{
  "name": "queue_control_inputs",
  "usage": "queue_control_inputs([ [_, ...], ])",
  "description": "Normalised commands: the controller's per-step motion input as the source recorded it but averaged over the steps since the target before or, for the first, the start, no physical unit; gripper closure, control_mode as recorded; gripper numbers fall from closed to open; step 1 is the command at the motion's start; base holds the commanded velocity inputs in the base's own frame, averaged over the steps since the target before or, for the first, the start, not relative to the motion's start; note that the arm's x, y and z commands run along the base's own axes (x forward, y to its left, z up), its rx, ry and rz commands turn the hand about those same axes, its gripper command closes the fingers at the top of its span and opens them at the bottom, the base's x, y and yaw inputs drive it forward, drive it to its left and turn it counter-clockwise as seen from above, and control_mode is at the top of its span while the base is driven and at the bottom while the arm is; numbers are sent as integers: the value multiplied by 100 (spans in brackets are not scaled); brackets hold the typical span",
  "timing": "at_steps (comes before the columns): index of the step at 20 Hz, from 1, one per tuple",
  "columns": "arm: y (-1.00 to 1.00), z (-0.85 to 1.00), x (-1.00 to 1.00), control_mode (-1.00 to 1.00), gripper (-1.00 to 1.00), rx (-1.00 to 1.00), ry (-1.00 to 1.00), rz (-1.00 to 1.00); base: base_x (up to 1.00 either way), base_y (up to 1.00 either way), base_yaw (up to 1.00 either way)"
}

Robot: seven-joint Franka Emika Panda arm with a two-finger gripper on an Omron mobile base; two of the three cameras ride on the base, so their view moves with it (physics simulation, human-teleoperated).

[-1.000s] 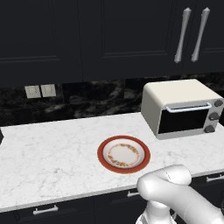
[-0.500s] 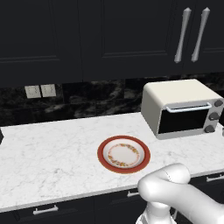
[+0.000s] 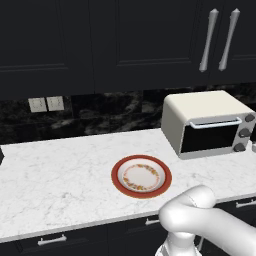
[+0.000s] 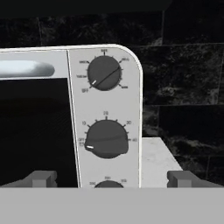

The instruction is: Pick up the kebab skewer and baguette bread, and place them inside the toaster oven. Close the toaster oven door and start by setting the timer.

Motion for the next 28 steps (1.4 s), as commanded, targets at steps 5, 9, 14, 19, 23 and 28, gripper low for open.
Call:
queue_control_inputs([
  [5, -6, -4, 27, -100, -100, 0, 0, 0, 0, 0, 0],
  [9, 0, -4, 20, -100, -100, 0, 0, 0, 0, 0, 0],
  [14, 6, 0, 22, -100, -100, 0, 0, 0, 0, 0, 0],
  [19, 13, 0, 26, -100, -100, 0, 0, 0, 0, 0, 0],
  [23, 7, 0, 22, -100, -100, 0, 0, 0, 0, 0, 0],
  [28, 5, -7, 12, -100, -100, 0, -1, 0, 0, 0, 0],
])
